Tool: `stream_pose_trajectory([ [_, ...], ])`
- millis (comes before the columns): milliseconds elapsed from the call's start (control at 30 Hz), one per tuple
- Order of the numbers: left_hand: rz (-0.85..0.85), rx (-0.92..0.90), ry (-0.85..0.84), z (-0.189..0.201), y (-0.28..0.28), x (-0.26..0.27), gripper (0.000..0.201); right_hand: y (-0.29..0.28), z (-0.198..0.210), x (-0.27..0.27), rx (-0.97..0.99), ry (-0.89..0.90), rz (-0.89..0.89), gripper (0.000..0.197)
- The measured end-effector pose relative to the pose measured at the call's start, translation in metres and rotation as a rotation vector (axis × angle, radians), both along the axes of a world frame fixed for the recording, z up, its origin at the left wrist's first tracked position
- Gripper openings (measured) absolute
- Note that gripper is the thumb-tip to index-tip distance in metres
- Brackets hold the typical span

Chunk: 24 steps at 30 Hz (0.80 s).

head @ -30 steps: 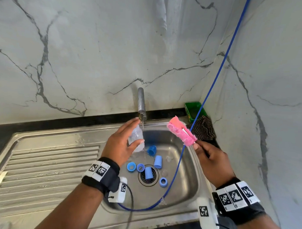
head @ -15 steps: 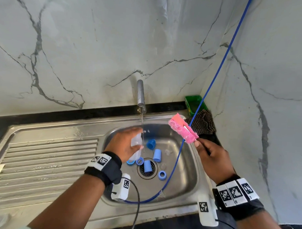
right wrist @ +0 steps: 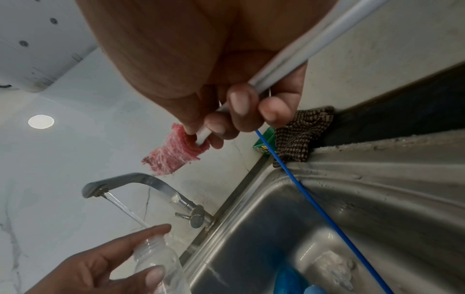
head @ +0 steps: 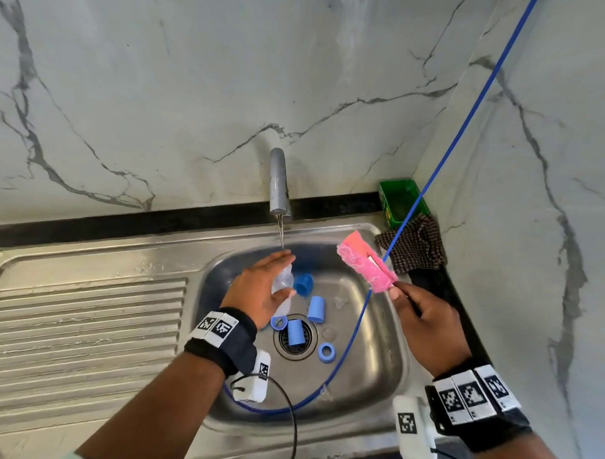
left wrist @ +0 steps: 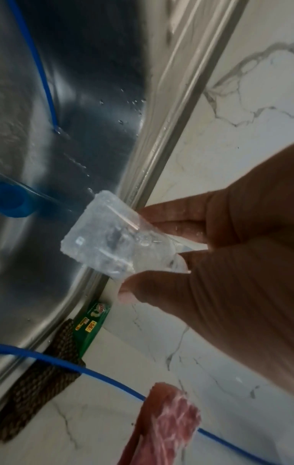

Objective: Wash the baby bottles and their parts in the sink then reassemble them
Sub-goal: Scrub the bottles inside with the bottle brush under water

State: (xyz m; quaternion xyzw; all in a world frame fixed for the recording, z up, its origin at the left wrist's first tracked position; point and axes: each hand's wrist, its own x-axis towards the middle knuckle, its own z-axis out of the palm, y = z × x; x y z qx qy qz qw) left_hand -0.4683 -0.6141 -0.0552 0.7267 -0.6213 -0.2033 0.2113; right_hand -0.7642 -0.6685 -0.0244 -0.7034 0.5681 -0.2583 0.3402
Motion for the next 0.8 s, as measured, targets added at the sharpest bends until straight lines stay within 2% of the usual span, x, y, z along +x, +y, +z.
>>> stream_pose_trajectory([
  [267, 0.008, -0.067, -0.044, -0.016, -0.029, 0.013, 0.063, -0.028, -0.023, 0.017, 0.072, 0.002, 0.009, 0.025],
  [500, -0.020, -0.155, -0.093, -0.028, -0.029, 0.018, 0.061, -0.047, -0.035, 0.033, 0.063, 0.034, 0.018, 0.026],
  [800, -0.072, -0.194, -0.112, -0.013, -0.024, 0.014, 0.060, -0.044, -0.027, 0.030, 0.048, 0.002, 0.019, 0.027],
])
